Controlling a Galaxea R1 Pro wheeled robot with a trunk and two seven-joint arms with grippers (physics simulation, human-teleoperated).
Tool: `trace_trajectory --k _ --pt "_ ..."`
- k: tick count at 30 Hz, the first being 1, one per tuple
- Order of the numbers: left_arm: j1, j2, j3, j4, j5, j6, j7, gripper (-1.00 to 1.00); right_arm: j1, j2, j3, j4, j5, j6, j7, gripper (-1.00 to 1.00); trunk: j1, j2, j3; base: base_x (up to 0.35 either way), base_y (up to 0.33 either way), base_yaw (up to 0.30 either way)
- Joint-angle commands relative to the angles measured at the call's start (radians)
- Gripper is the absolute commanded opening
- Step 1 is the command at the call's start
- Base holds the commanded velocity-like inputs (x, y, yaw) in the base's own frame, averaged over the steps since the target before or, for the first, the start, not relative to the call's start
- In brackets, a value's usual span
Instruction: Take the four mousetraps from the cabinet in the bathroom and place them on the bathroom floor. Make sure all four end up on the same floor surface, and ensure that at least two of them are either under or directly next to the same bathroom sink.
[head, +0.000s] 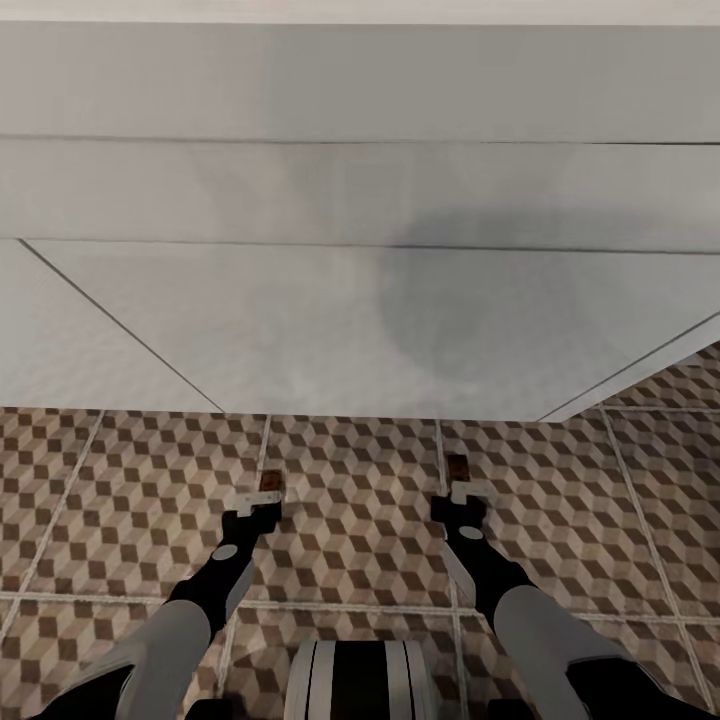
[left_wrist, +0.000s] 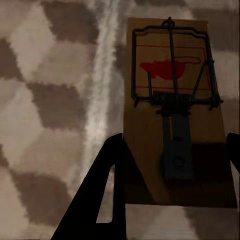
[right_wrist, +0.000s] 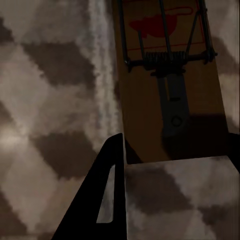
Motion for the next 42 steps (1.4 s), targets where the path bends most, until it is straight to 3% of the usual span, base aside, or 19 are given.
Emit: trace_trajectory --k 1,6,19,29,42 --pt "-0.001 -0.005 0.004 0.002 -0.014 -0.004 0.006 -1.00 -0.001 0.000 0.007 0.000 -0.008 -0.004 -0.008 -1.00 0.000 0.000 0.000 0.000 0.000 0.000" --pt "-0.001 -0.018 -0.010 0.001 -0.024 -0.008 0.013 -1.00 -0.001 0.001 0.009 -0.001 -0.008 -0.003 -0.022 -1.00 0.000 0.000 0.000 0.000 0.000 0.000" --pt "-0.001 -0.022 -0.013 -0.006 -0.026 -0.011 0.017 -1.00 -0.001 -0.001 0.010 -0.001 -0.010 0.004 -0.025 -1.00 0.000 0.000 0.000 0.000 0.000 0.000" --pt "-0.001 -0.021 -0.015 -0.005 -0.026 -0.012 0.019 -1.00 -0.001 0.000 0.011 0.004 -0.001 -0.009 -0.026 -1.00 0.000 0.000 0.000 0.000 0.000 0.000" --pt "-0.001 -0.010 -0.013 0.019 -0.023 -0.007 0.026 -1.00 -0.001 -0.020 0.010 0.065 -0.011 -0.016 -0.010 -1.00 0.000 0.000 0.000 0.000 0.000 0.000"
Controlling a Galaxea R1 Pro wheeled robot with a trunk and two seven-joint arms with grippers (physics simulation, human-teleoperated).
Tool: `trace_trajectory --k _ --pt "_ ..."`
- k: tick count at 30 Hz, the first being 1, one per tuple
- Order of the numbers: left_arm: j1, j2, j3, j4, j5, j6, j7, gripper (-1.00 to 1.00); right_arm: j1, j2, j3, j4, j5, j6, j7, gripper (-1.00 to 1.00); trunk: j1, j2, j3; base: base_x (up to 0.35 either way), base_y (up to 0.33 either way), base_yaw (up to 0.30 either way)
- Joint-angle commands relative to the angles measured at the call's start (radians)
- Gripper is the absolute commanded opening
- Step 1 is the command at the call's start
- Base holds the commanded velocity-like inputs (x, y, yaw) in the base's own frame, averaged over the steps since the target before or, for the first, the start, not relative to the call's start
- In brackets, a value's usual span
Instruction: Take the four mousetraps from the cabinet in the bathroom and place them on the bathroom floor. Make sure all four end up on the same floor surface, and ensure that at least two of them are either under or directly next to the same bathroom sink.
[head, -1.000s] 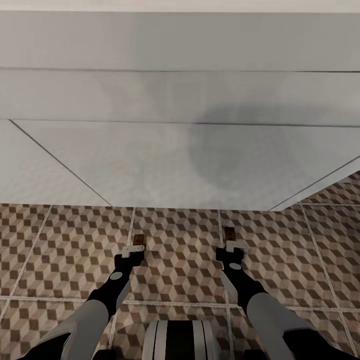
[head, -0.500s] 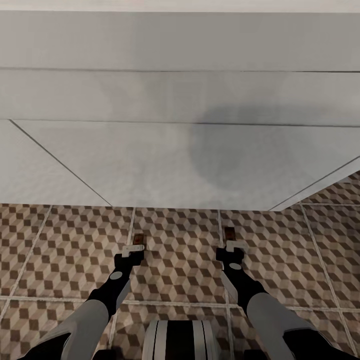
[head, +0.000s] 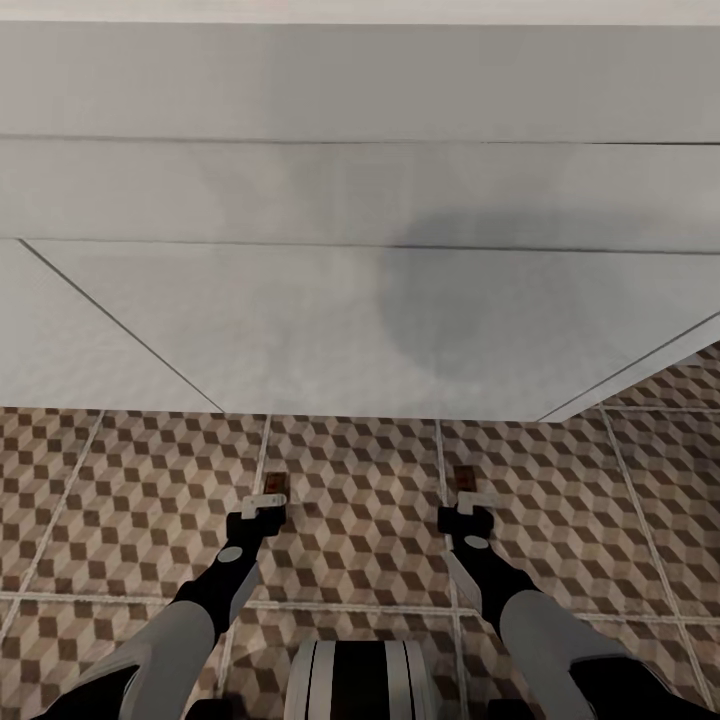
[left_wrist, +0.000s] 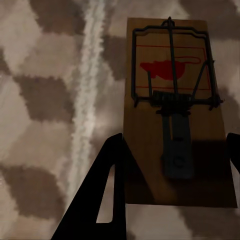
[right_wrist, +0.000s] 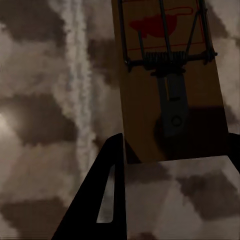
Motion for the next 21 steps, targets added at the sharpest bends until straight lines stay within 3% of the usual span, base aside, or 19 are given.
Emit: trace_trajectory --k 1,21 --pt "-0.001 0.000 0.005 0.002 -0.012 -0.004 0.006 -1.00 -0.001 0.000 0.007 0.002 -0.008 -0.004 -0.003 -1.00 0.000 0.000 0.000 0.000 0.000 0.000" --pt "0.000 0.000 0.004 0.012 -0.010 -0.017 0.006 -1.00 -0.001 0.001 0.007 0.004 -0.006 -0.005 0.011 -1.00 0.000 0.000 0.000 0.000 0.000 0.000"
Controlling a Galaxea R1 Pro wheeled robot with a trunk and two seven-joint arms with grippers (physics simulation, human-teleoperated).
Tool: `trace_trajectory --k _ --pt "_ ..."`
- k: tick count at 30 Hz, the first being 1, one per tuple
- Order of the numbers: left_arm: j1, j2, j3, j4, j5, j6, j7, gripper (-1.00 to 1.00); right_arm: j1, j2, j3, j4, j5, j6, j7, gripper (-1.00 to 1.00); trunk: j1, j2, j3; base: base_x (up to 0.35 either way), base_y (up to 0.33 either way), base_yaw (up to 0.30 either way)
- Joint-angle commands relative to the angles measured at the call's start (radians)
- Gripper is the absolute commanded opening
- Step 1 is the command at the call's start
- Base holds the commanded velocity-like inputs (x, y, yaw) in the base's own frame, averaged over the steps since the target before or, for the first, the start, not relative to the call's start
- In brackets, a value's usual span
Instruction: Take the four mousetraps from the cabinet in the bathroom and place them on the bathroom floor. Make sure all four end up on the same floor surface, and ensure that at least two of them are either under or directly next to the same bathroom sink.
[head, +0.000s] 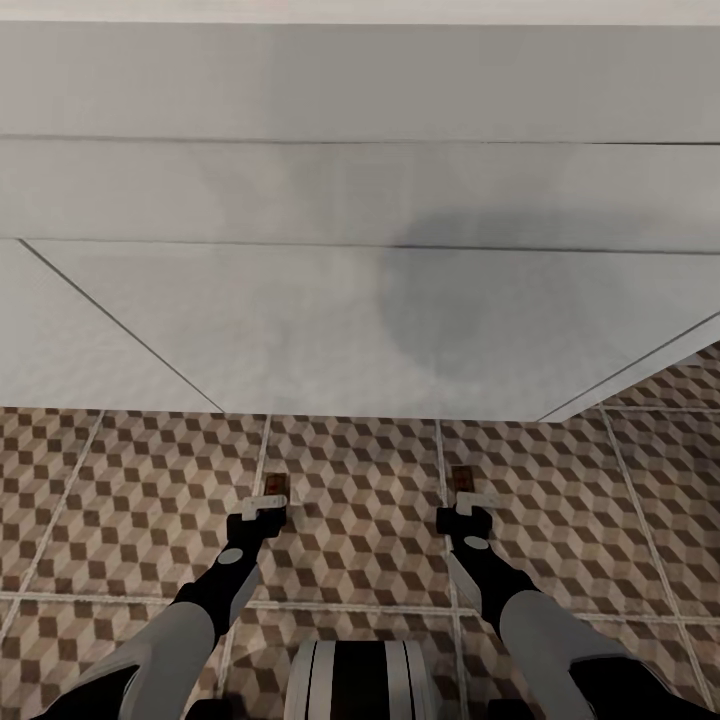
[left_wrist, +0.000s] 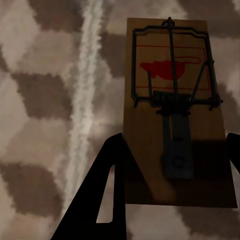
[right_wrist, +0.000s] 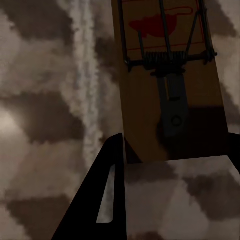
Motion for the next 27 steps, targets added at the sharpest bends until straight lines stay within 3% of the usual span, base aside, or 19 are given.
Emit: trace_trajectory --k 1,17,22,27 --pt "-0.001 -0.001 0.006 0.001 -0.010 -0.004 0.006 -1.00 -0.001 0.000 0.007 0.001 -0.008 -0.004 -0.005 -1.00 0.000 0.000 0.000 0.000 0.000 0.000" --pt "-0.001 -0.002 0.012 0.001 -0.002 -0.006 0.007 -1.00 -0.001 0.000 0.007 0.001 -0.009 -0.017 -0.005 -1.00 0.000 0.000 0.000 0.000 0.000 0.000" --pt "-0.001 -0.001 0.008 0.001 -0.002 -0.006 0.006 -1.00 -0.001 0.000 0.007 0.001 -0.008 -0.018 -0.005 -1.00 0.002 -0.001 -0.020 0.000 0.000 0.000" --pt "-0.001 -0.001 0.010 -0.003 -0.002 -0.007 0.006 -1.00 -0.001 0.001 0.007 0.001 -0.008 -0.018 -0.005 -1.00 0.002 -0.001 -0.020 0.000 0.000 0.000"
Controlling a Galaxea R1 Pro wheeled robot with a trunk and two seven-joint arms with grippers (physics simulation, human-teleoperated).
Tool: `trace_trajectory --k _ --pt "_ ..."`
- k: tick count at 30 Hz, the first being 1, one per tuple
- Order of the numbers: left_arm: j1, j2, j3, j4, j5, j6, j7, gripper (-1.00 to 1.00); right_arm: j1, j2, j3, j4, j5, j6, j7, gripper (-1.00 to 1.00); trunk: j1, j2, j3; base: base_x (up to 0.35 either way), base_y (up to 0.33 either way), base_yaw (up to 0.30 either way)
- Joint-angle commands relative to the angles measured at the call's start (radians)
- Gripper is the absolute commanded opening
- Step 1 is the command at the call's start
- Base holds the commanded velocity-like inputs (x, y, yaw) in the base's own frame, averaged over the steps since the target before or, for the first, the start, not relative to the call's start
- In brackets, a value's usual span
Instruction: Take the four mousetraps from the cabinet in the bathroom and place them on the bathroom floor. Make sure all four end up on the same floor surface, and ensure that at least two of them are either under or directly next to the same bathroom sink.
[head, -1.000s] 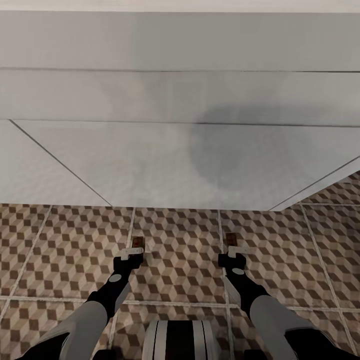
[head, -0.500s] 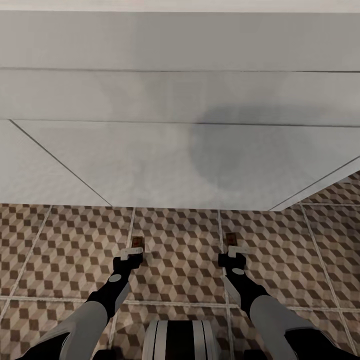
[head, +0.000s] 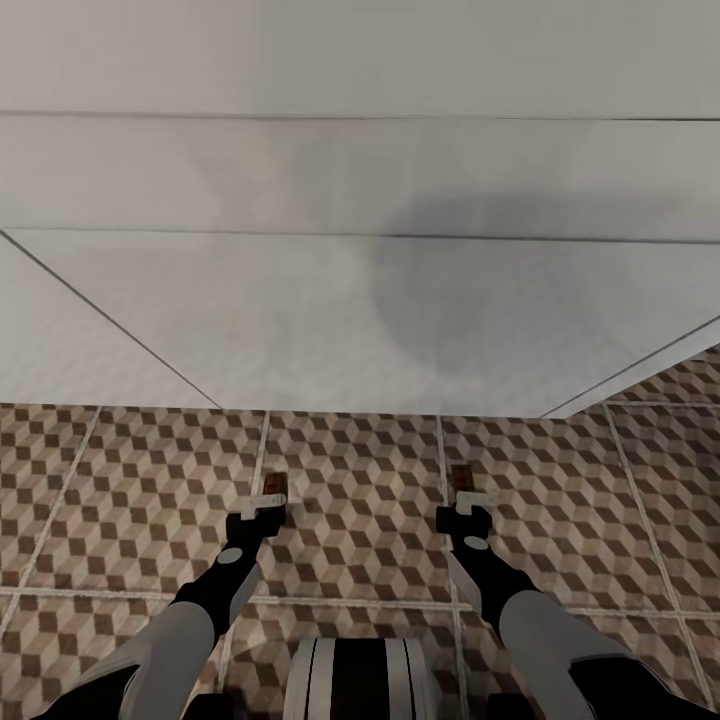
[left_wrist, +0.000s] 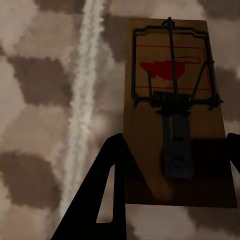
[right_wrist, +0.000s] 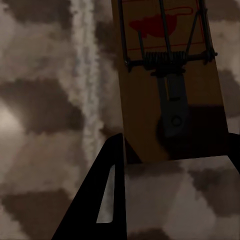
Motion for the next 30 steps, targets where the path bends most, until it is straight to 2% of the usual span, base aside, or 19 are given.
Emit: trace_trajectory --k 1,17,27,30 --pt "-0.001 -0.001 0.005 0.000 -0.012 -0.004 0.006 -1.00 -0.001 0.000 0.007 0.001 -0.008 -0.004 -0.005 -1.00 0.000 0.000 0.000 0.000 0.000 0.000" --pt "-0.001 -0.001 0.007 -0.008 -0.012 -0.004 0.007 -1.00 -0.001 0.000 0.007 0.001 -0.010 -0.002 -0.005 -1.00 0.000 0.000 0.000 0.000 0.000 0.000" --pt "-0.001 0.000 0.009 -0.010 -0.012 -0.005 0.007 -1.00 -0.001 0.000 0.007 0.001 -0.011 0.000 0.036 -1.00 0.004 -0.003 -0.039 0.000 0.000 0.000" --pt "-0.001 0.000 0.009 -0.009 -0.013 -0.017 0.007 -1.00 -0.001 0.000 0.007 0.001 -0.011 -0.001 0.043 -1.00 0.004 -0.003 -0.039 0.000 0.000 0.000"
